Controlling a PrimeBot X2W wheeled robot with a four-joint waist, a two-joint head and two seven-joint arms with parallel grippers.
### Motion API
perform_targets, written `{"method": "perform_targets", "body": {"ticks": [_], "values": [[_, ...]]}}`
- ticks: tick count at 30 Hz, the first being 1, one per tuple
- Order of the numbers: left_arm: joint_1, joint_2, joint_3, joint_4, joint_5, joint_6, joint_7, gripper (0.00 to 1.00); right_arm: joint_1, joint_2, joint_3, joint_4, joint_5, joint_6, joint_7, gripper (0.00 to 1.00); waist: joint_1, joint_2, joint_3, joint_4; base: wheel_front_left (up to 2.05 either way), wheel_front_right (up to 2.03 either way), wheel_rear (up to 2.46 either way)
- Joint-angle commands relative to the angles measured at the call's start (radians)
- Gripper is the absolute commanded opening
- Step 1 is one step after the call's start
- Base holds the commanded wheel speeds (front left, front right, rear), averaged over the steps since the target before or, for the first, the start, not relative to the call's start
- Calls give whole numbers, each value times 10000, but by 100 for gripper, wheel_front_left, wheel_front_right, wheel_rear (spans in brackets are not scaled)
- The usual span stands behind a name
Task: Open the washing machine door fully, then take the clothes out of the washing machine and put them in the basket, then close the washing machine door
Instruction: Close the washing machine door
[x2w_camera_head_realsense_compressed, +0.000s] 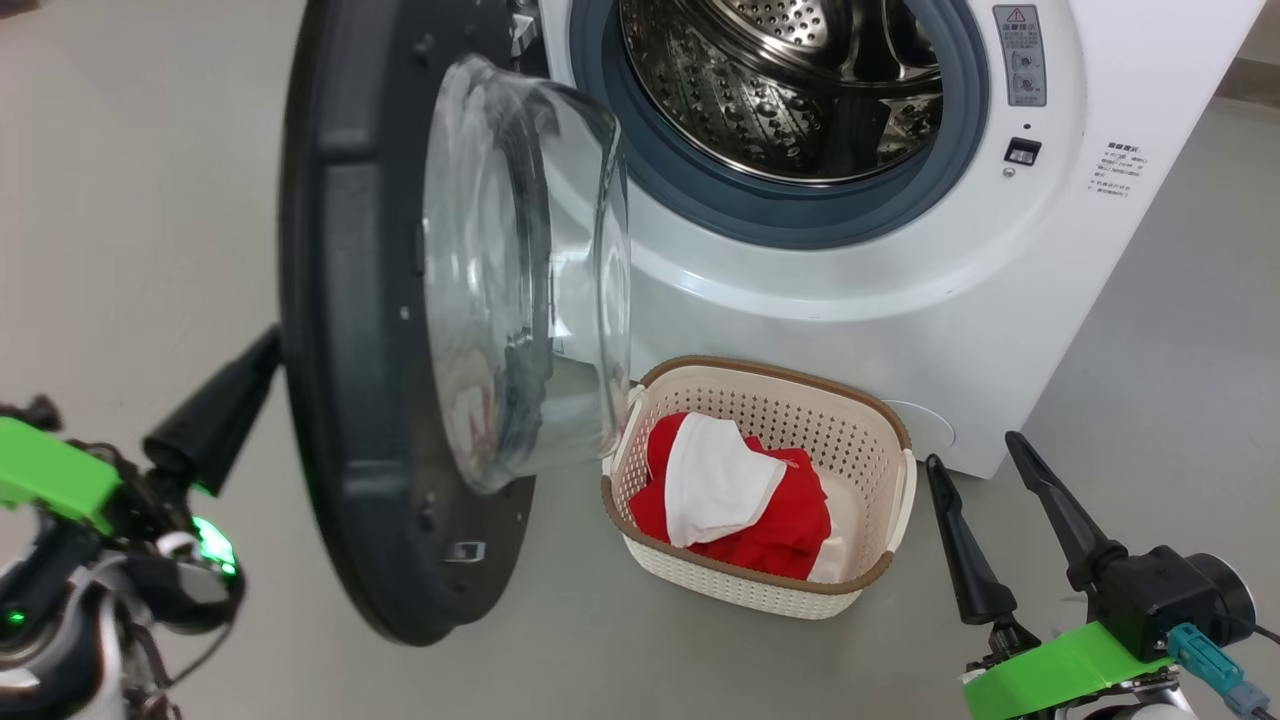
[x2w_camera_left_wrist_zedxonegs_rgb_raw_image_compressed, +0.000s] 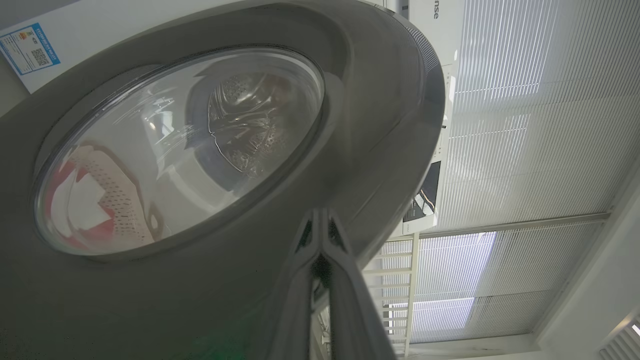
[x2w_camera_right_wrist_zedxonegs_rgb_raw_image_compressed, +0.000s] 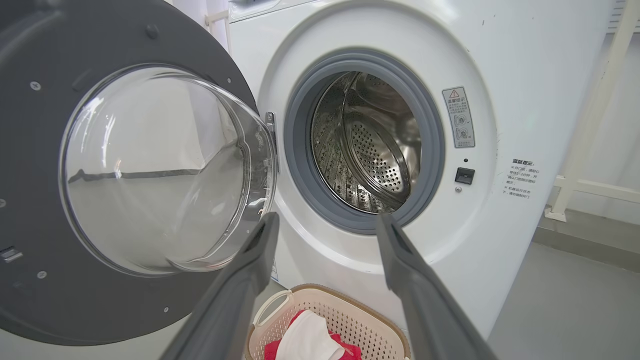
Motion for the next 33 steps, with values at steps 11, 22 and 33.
{"method": "perform_targets", "body": {"ticks": [11,22,33], "values": [[519,156,-1370,-706,-1371,96,-910,0,-352,-100,270,-150,135,63,-163,100,-1,0,113,-219,0,0,0],[628,155,-1861,-935,-2073,-31,-1382,0,-408,-100,248,-131,120,63,-206,100,-1,0,209,-506,0,0,0],[668,155,-1956,-913,-2311,-244,-1902,0,-459,-100,214,-56,128,63,-255,100,-1,0,253,-719,0,0,0]]}}
